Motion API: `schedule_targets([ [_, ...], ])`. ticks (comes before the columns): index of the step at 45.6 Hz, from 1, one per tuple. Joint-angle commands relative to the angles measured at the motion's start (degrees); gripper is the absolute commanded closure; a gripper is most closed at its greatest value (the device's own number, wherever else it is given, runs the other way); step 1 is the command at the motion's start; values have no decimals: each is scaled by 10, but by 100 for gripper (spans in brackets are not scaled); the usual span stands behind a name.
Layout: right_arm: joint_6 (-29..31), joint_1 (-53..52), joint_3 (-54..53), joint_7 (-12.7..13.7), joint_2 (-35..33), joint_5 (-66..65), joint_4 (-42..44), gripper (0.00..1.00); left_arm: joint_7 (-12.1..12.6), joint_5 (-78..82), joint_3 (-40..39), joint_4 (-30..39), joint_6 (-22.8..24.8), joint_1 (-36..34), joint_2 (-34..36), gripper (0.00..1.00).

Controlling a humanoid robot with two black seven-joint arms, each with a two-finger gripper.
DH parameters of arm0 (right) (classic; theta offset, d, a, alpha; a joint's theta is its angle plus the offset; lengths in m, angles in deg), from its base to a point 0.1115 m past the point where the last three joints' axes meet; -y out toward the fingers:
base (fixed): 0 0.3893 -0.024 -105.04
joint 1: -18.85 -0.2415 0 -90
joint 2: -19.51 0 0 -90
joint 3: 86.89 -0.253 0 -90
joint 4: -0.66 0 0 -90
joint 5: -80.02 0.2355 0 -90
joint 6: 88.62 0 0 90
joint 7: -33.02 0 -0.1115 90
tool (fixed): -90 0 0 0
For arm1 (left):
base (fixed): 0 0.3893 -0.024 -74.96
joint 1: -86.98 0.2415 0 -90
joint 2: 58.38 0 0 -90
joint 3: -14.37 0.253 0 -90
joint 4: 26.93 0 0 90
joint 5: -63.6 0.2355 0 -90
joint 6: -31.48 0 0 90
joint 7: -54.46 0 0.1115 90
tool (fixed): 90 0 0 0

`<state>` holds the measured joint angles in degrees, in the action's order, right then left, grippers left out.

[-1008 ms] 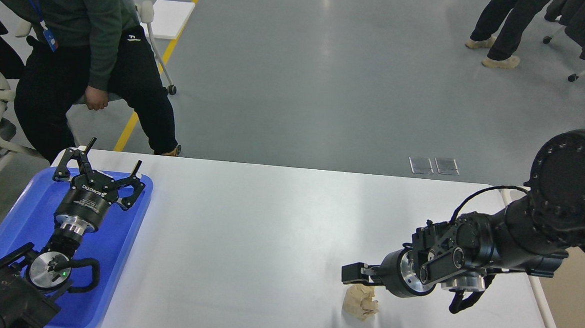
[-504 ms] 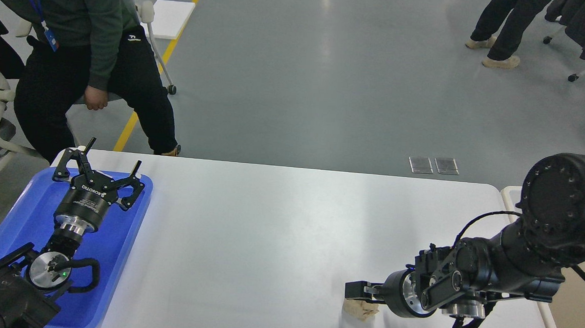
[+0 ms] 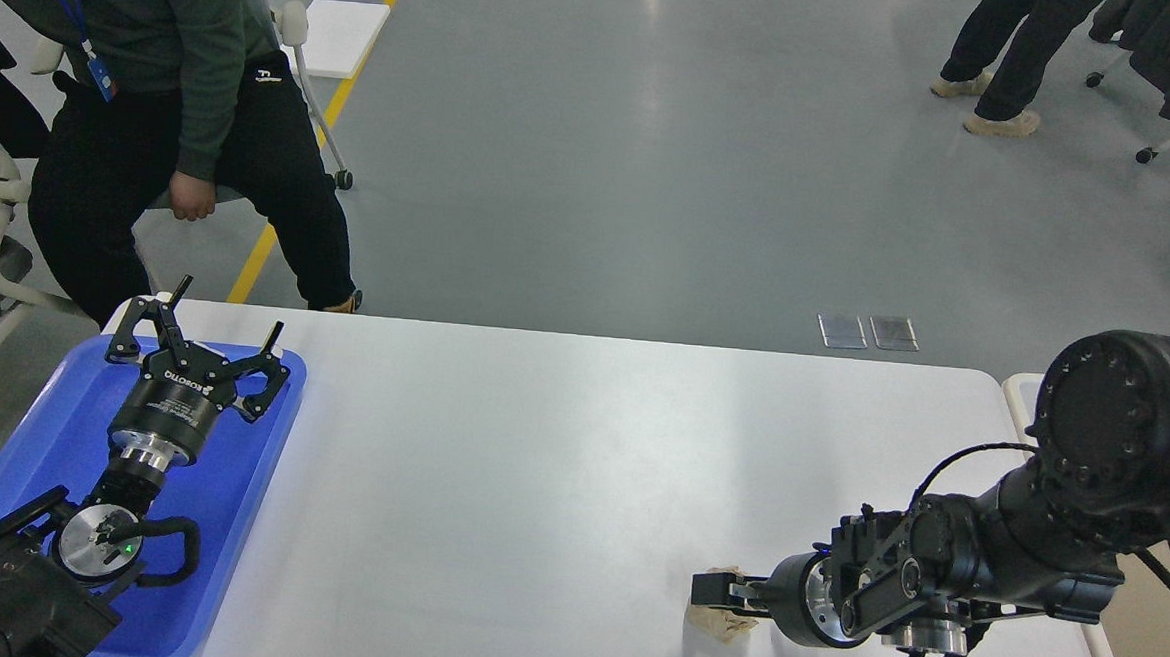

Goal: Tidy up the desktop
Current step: 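Close the right gripper around the paper ball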

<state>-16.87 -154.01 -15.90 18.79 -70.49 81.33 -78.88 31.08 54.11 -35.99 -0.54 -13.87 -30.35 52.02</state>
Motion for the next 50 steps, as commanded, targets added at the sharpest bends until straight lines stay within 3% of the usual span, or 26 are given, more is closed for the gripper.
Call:
schedule_targets([
  [1, -5, 13, -1, 0, 0, -1, 9, 0, 0, 0, 0, 0, 0, 0, 0, 1],
  [11, -6, 31, -2, -1, 0, -8, 28, 3, 0, 0, 0, 1, 0, 0, 0, 1],
  [17, -15, 37, -2, -1, 0, -11, 36, 17, 0, 0, 0, 0, 0, 0, 0, 1],
  [25, -34, 39, 5, -1, 0, -49, 37, 58, 0, 0, 0, 0, 0, 0, 0, 1],
  [29, -35, 36, 5, -1, 0, -67, 34, 85, 0, 0, 0, 1, 0, 0, 0, 1],
  [33, -35, 30, 6, -2, 0, -68, 32, 95, 0, 0, 0, 1, 0, 0, 0, 1],
  [50, -30, -48, 12, -3, 0, -90, -25, 100, 0, 0, 0, 1, 0, 0, 0, 1],
])
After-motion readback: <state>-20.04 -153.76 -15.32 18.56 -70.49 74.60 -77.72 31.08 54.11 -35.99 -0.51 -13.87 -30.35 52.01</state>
